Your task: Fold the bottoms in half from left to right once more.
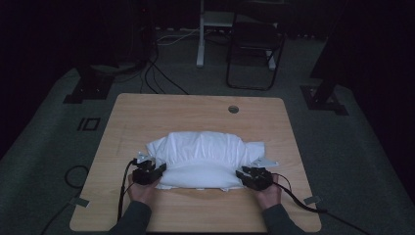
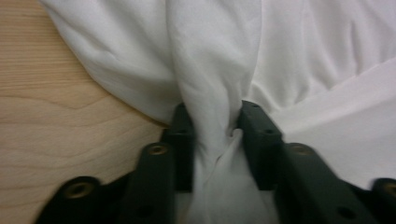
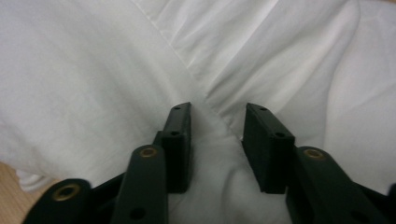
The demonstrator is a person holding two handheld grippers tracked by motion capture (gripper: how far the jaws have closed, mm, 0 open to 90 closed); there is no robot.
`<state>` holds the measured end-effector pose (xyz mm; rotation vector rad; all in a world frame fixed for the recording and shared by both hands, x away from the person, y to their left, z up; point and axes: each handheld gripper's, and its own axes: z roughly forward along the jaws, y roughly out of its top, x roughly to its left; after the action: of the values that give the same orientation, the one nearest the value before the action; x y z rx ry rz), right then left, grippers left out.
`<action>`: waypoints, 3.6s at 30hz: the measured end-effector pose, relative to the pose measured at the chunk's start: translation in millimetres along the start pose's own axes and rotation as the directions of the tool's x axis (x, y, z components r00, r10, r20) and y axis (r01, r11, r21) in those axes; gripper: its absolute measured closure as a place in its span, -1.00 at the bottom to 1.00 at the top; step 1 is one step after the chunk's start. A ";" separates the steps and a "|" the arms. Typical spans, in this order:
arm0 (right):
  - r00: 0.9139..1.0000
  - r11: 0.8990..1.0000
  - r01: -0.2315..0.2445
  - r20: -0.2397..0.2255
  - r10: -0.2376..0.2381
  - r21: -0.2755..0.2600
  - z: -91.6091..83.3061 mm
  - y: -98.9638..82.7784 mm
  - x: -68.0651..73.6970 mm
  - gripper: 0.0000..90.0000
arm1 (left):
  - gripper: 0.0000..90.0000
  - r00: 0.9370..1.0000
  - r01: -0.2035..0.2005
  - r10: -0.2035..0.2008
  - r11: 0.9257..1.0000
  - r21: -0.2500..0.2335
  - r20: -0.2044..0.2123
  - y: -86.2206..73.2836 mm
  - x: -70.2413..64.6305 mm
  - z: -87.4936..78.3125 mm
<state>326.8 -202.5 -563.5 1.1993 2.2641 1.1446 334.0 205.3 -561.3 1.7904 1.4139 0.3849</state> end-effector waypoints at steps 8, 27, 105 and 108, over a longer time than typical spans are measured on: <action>0.997 0.991 0.052 -0.058 -0.059 -0.119 -11.8 42.3 34.4 0.08 | 0.77 0.997 -0.074 0.075 0.990 -0.119 0.006 30.3 -4.9 -28.5; 0.966 0.975 0.221 -0.139 -0.216 0.021 33.4 74.2 80.6 0.20 | 0.83 0.964 -0.204 0.245 0.933 -0.297 0.106 84.5 -59.7 -62.2; 0.991 0.984 -0.085 -0.111 0.069 -0.153 -22.8 40.3 -25.4 -0.06 | 0.72 0.785 -0.541 0.527 0.839 -0.055 0.327 16.0 -193.0 43.5; 0.985 0.976 -0.063 -0.170 0.027 -0.207 -35.5 44.3 -21.5 -0.10 | 0.71 0.786 -0.544 0.527 0.838 -0.041 0.322 12.1 -195.6 49.8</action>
<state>341.8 -223.4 -508.5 1.1133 2.1722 1.5120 311.2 5.7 -537.9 2.1760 0.6715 0.3216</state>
